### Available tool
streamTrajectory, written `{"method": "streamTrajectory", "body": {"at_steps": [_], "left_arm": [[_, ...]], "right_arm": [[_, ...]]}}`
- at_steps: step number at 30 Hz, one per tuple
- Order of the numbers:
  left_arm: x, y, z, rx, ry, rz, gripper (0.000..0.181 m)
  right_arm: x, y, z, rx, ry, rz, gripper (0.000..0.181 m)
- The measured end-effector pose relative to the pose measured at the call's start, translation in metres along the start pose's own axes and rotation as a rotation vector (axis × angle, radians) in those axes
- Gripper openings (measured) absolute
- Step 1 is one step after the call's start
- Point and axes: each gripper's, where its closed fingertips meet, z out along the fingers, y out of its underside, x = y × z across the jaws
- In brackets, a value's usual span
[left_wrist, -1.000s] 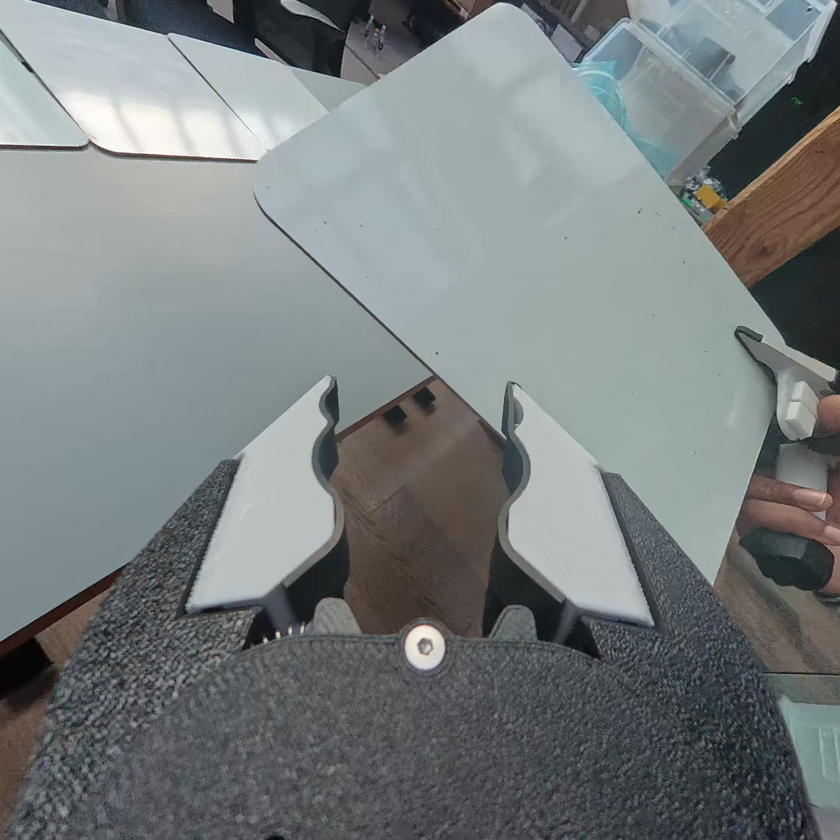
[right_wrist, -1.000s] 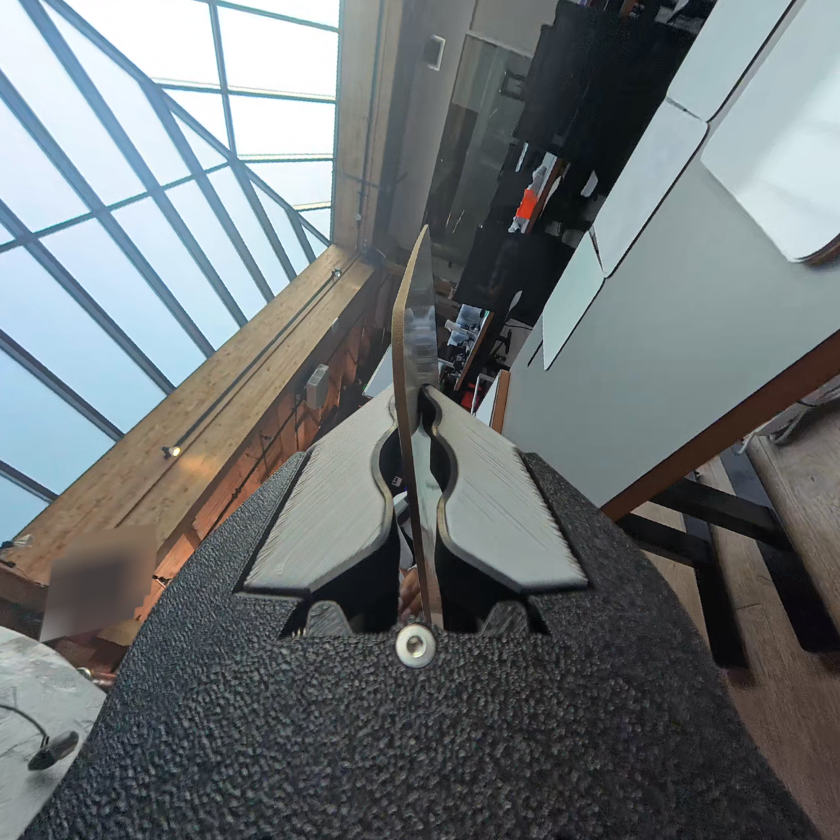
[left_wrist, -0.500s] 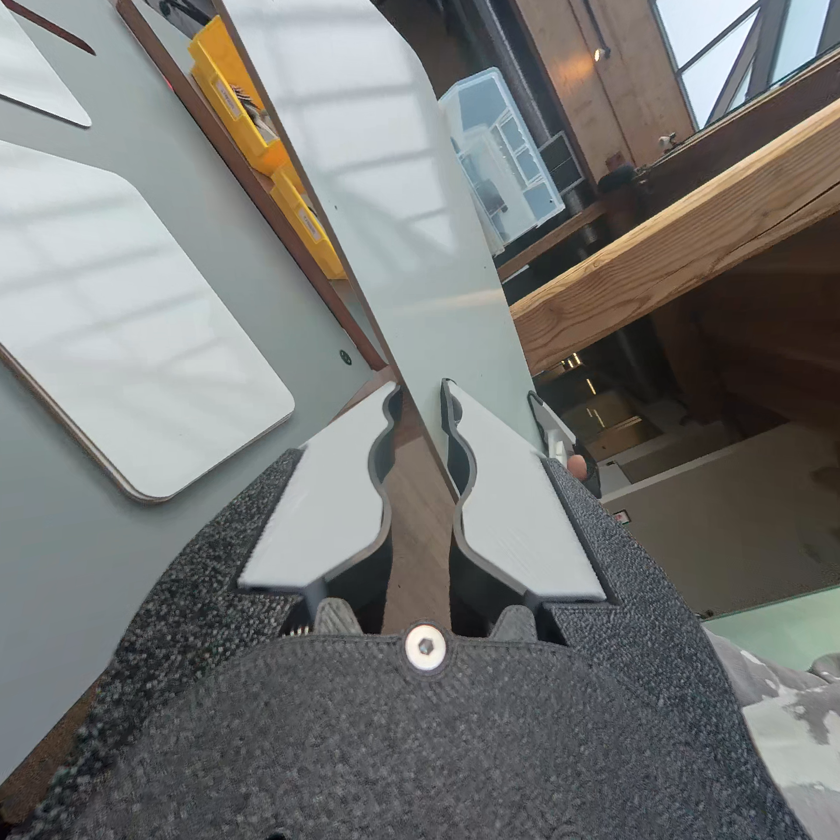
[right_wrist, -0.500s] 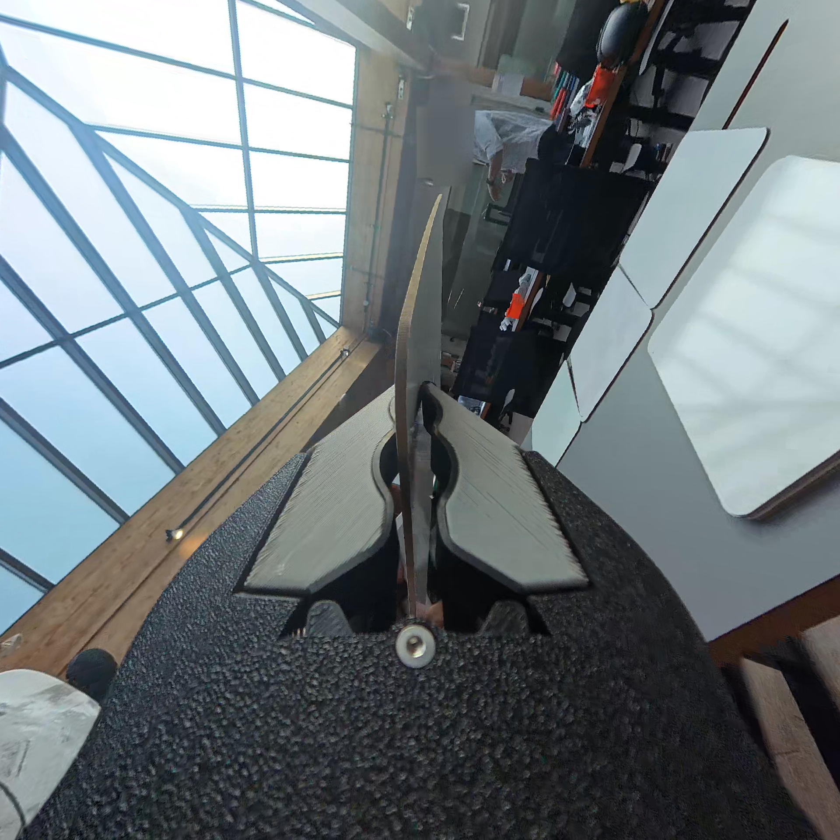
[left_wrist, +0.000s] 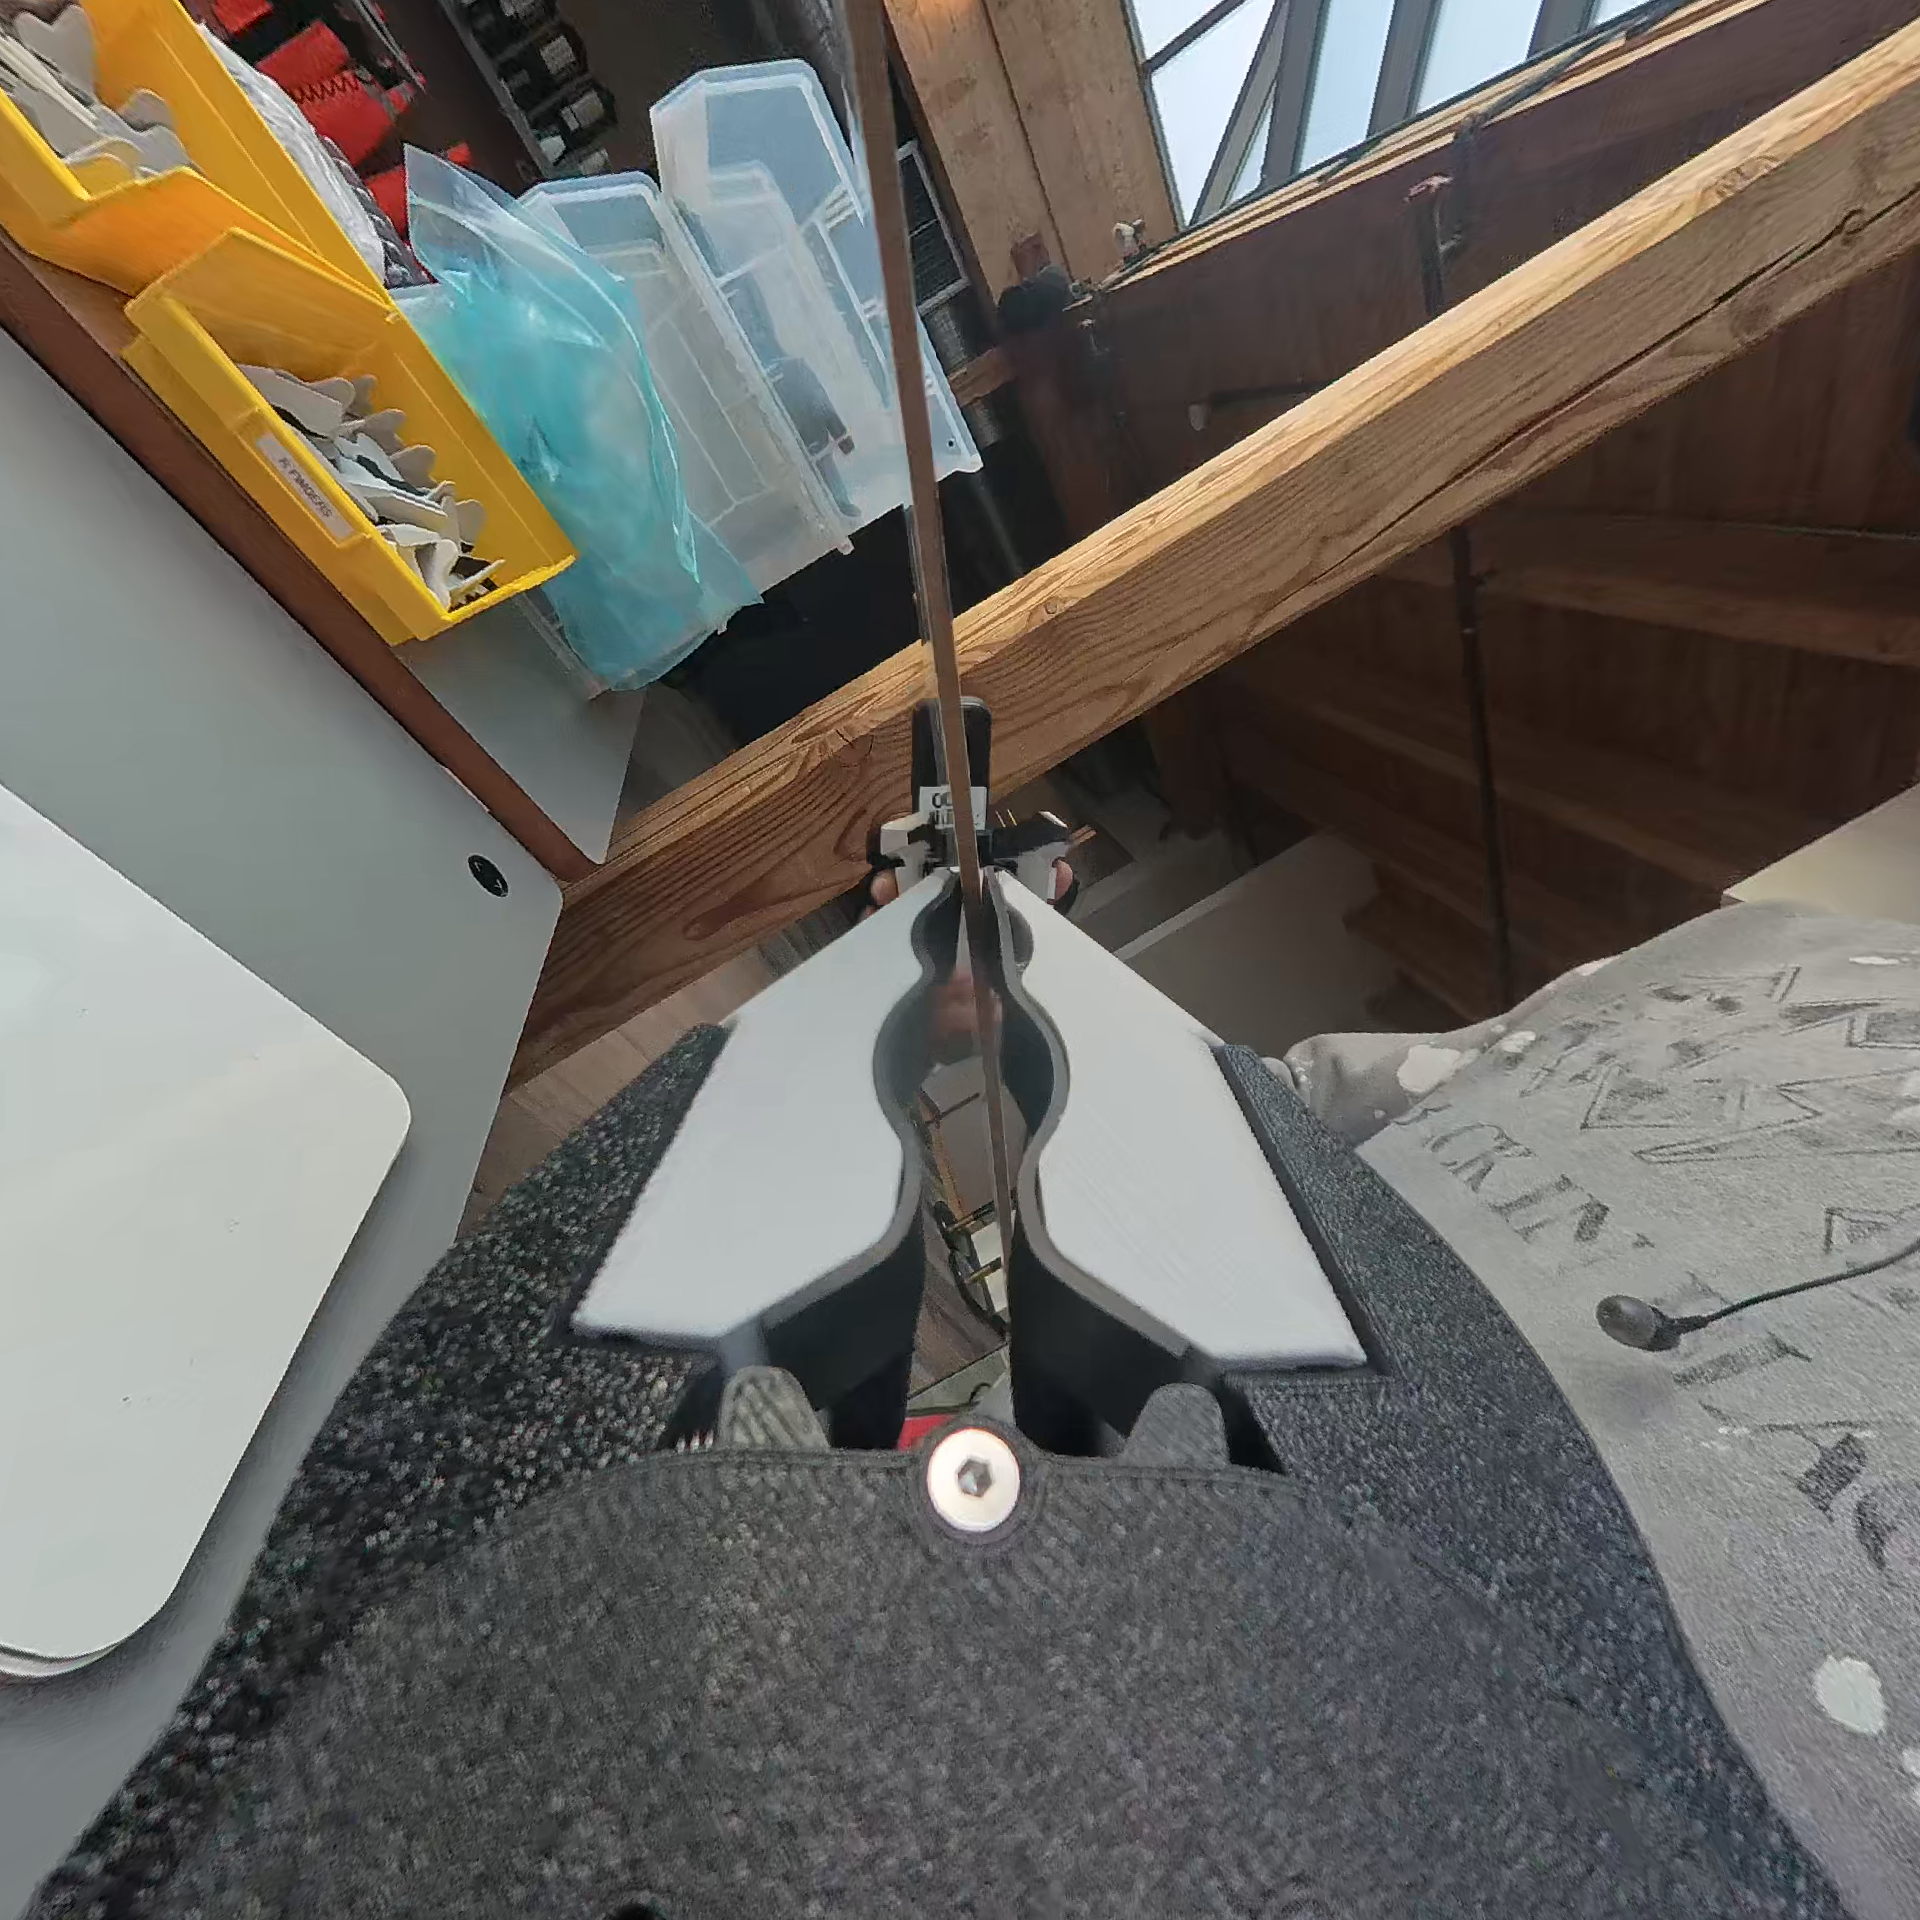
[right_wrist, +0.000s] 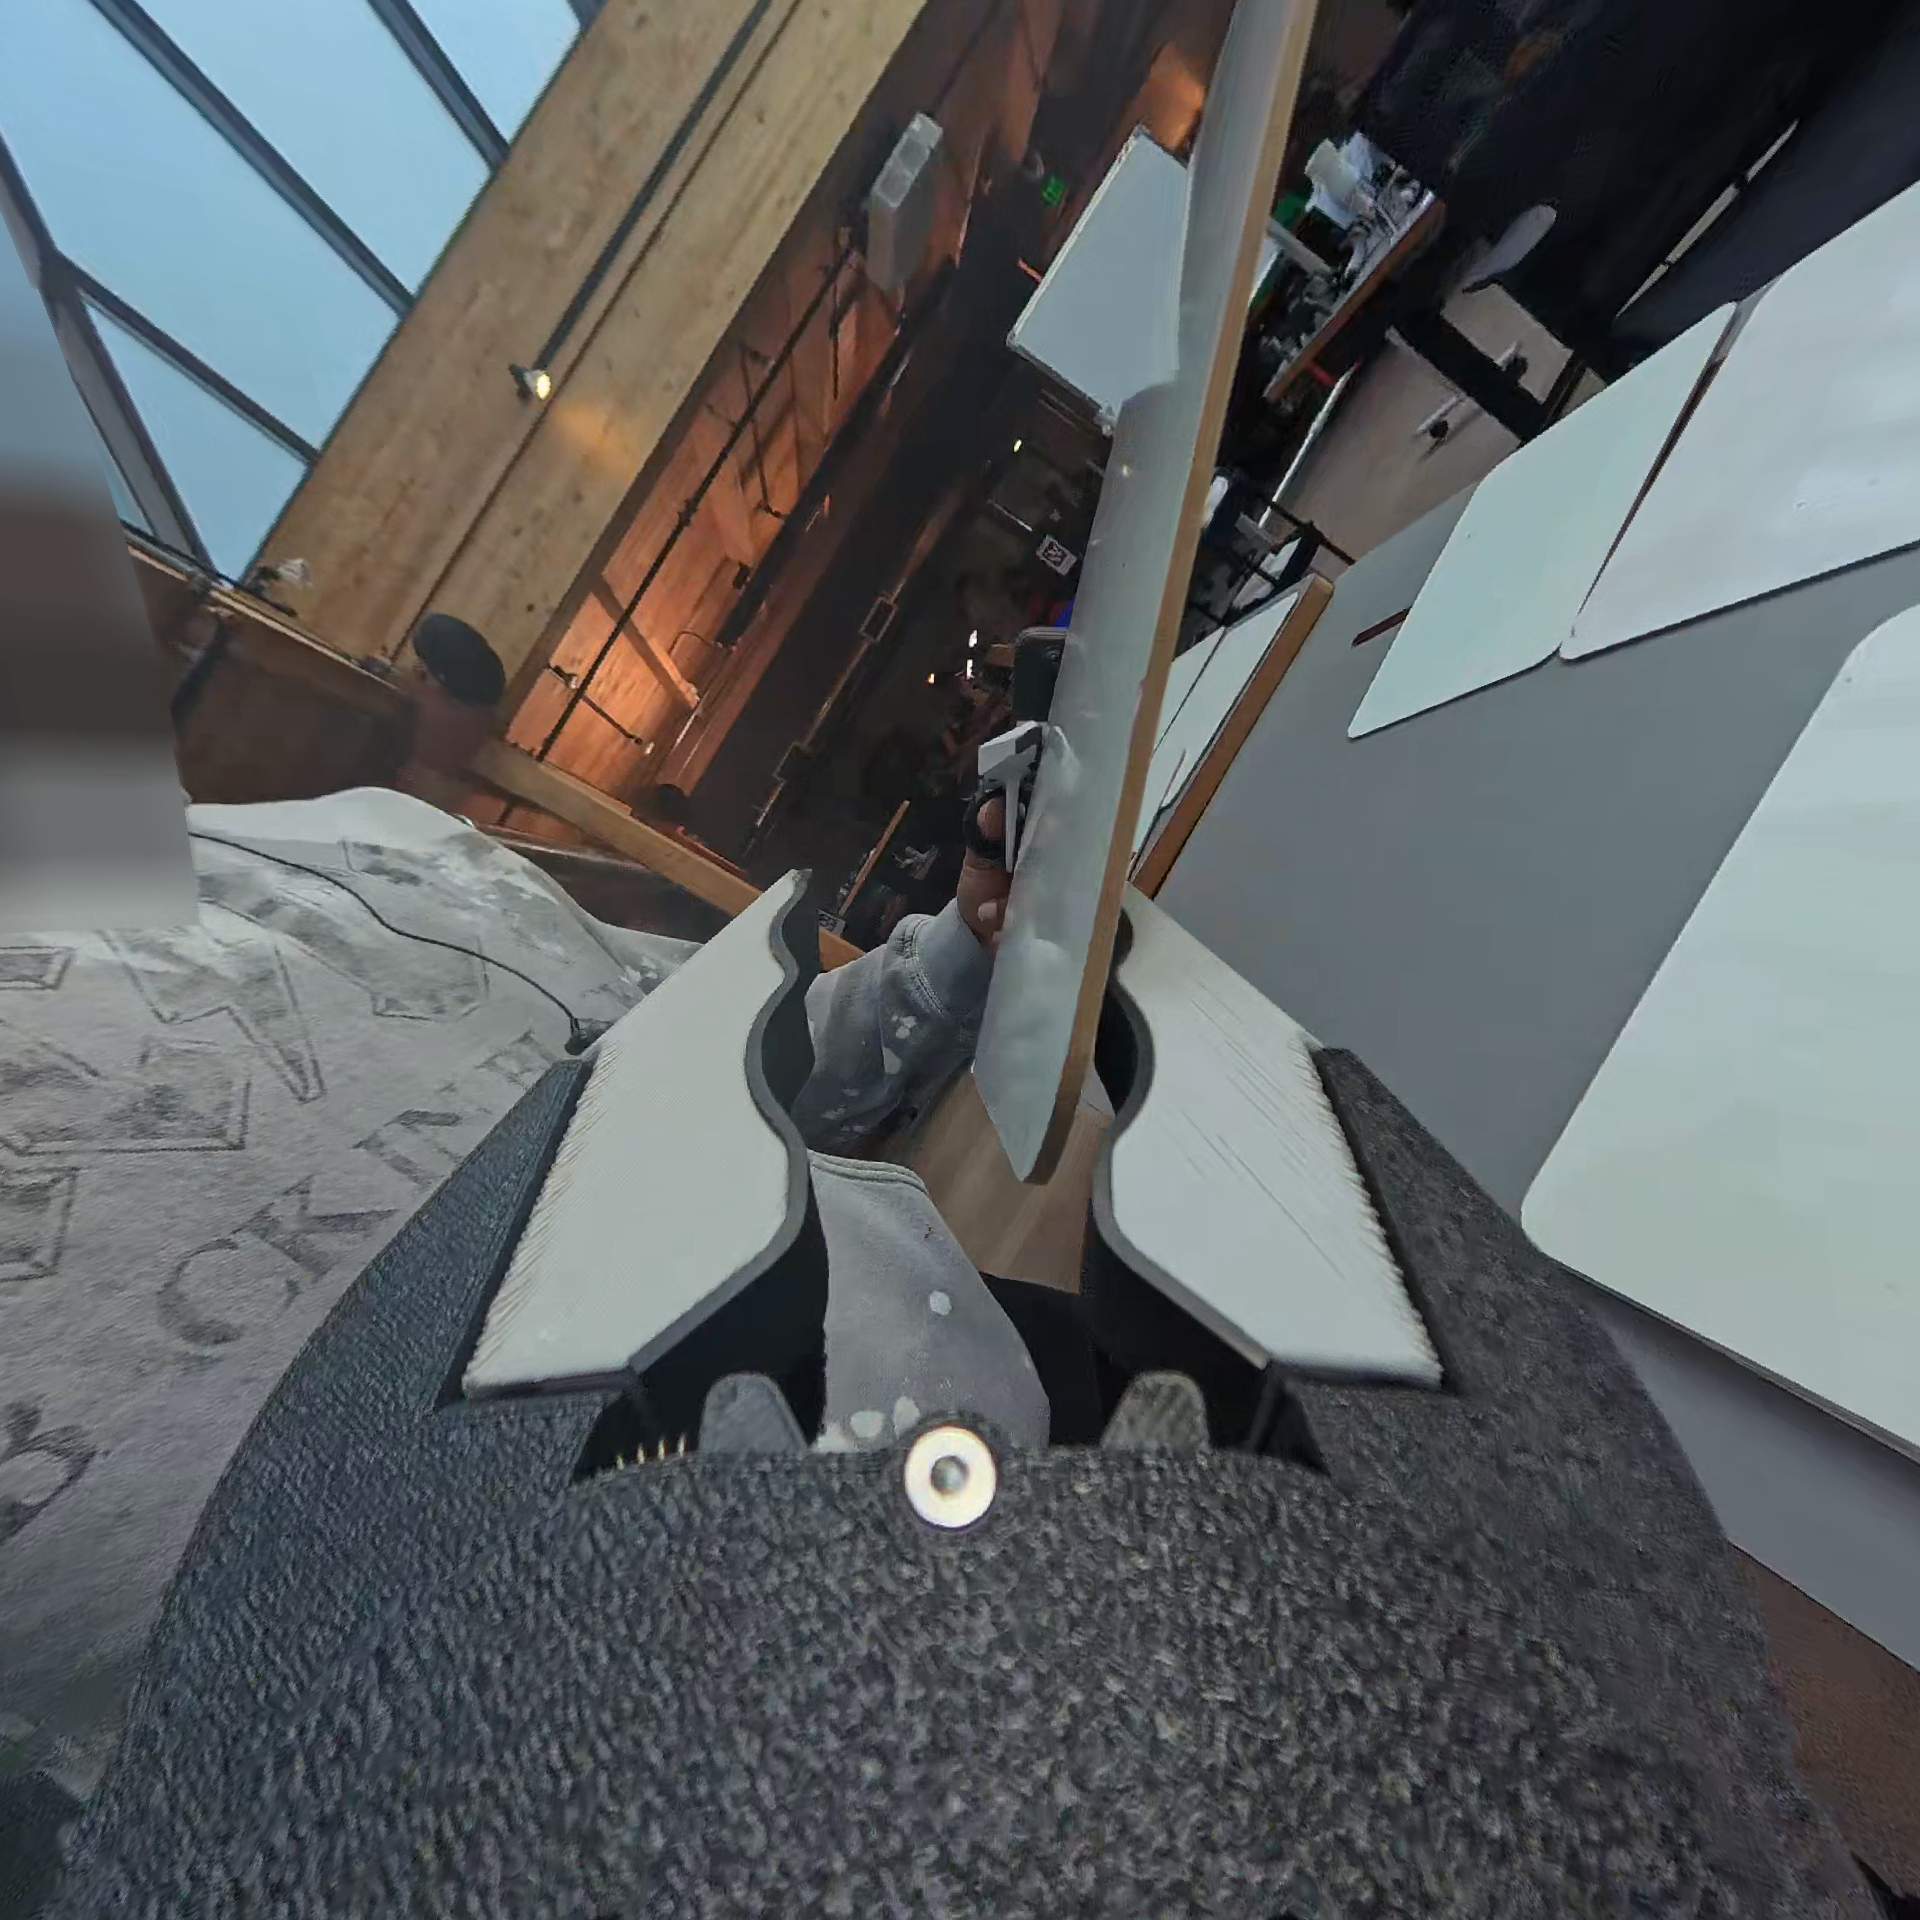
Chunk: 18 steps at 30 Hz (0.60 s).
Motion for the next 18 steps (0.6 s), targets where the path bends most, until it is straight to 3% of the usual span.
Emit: {"method": "streamTrajectory", "body": {"at_steps": [4,7,11,14,18], "left_arm": [[-0.004,0.008,0.004,-0.041,0.000,0.019,0.000],[-0.024,0.014,0.006,-0.074,-0.104,0.022,0.000],[-0.075,0.014,0.006,-0.028,-0.373,0.015,0.006],[-0.128,0.032,0.000,-0.049,-0.669,0.019,0.014],[-0.184,0.060,-0.012,-0.094,-0.960,-0.024,0.026]], "right_arm": [[0.038,-0.022,0.001,-0.022,0.004,0.060,0.033],[0.058,-0.030,-0.002,-0.083,0.033,0.027,0.003],[0.119,-0.017,-0.015,-0.248,0.237,0.023,0.010],[0.162,-0.017,-0.021,-0.325,0.357,0.042,0.012],[0.209,-0.015,-0.019,-0.454,0.443,0.085,0.013]]}}
